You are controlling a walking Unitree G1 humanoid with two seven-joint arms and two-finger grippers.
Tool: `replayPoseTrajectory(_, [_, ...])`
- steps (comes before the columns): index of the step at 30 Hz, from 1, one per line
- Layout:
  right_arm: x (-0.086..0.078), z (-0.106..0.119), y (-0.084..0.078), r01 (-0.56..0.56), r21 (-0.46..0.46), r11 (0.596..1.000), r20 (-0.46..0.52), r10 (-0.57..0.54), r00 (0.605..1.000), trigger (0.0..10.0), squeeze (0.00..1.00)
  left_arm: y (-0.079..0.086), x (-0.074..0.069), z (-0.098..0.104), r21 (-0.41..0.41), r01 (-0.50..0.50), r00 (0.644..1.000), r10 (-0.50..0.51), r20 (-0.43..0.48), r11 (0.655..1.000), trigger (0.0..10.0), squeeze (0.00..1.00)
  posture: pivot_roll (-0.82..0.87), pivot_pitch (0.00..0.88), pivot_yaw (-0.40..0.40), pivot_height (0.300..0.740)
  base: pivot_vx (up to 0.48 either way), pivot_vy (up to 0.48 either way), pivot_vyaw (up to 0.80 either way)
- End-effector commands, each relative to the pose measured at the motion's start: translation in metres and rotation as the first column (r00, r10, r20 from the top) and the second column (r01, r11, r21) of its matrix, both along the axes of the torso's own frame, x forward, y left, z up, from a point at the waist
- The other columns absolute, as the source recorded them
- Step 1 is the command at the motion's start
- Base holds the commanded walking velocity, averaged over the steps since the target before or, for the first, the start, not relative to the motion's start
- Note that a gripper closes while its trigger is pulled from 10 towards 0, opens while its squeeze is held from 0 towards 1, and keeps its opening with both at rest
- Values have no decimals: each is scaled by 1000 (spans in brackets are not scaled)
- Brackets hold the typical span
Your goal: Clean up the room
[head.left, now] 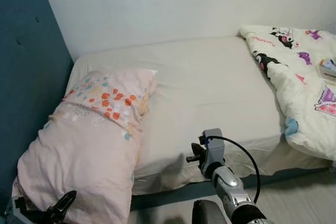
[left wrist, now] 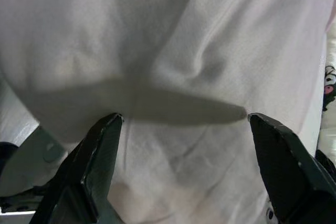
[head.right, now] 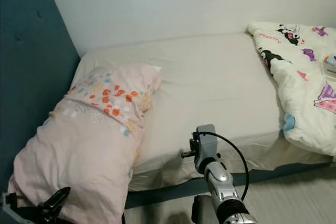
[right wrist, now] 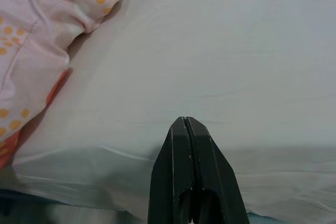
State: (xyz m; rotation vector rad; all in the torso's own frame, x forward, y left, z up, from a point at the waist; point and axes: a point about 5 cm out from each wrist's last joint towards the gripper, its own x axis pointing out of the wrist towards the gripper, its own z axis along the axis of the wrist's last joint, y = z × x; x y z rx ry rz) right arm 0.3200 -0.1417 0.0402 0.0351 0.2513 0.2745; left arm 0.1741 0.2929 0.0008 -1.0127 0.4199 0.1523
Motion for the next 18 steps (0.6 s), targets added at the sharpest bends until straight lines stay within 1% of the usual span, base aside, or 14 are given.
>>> replayPoseTrajectory(1, [-4,-5,2,-8,9,1000,-21,8,1000,10000,0,1,-2,-11,39,-37,998,39,-51,999,10000,1000,-21,126,-54,582,0,0,0])
replayPoseTrajectory(2, [-3,-4,2,-11,8,1000,-21,11,1000,10000,0,2,1,-13,57,-70,996,72,-51,996,10000,1000,-27,126,-56,582,0,0,0])
replayPoseTrajectory(4, [-3,-4,2,-11,8,1000,-21,11,1000,10000,0,2,1,-13,57,-70,996,72,-51,996,10000,1000,-27,126,-56,582,0,0,0])
replayPoseTrajectory(5, [-4,-4,2,-12,7,1000,-21,12,1000,10000,0,2,5,-14,54,-112,993,114,-38,992,10000,1000,-30,126,-57,582,0,0,0])
replayPoseTrajectory(6, [-4,-4,2,-12,7,1000,-21,12,1000,10000,0,2,5,-14,54,-112,993,114,-38,992,10000,1000,-30,126,-57,582,0,0,0])
replayPoseTrajectory(7, [-3,-4,1,-13,7,1000,-21,13,1000,10000,0,2,10,-13,36,-154,988,154,-10,987,10000,1000,-36,125,-60,582,0,0,0])
replayPoseTrajectory(8, [-4,-4,1,-13,6,1000,-21,13,1000,10000,0,0,16,-11,0,-188,982,188,25,982,10000,1000,-36,125,-60,582,0,0,0])
replayPoseTrajectory(11, [-4,-4,0,-13,5,1000,-22,13,1000,10000,0,-2,20,-10,-24,-206,977,207,48,978,10000,1000,-36,125,-60,582,0,0,0])
replayPoseTrajectory(12, [-4,-4,0,-13,4,1000,-22,13,1000,10000,0,-11,34,-8,-79,-233,967,240,89,969,10000,1000,-50,129,-61,582,0,0,0])
replayPoseTrajectory(13, [-4,-4,0,-13,4,1000,-22,13,1000,10000,0,-11,34,-8,-79,-233,967,240,89,969,10000,1000,-50,129,-61,582,0,0,0])
replayPoseTrajectory(15, [-4,-4,-1,-13,4,1000,-21,13,1000,10000,0,-18,43,-8,-106,-255,959,265,102,961,10000,1000,-56,133,-59,582,0,0,0])
replayPoseTrajectory(18, [-4,-4,-2,-9,4,1000,-20,10,1000,10000,0,-23,54,-8,-149,-321,934,339,115,935,10000,1000,-60,135,-57,582,0,0,0])
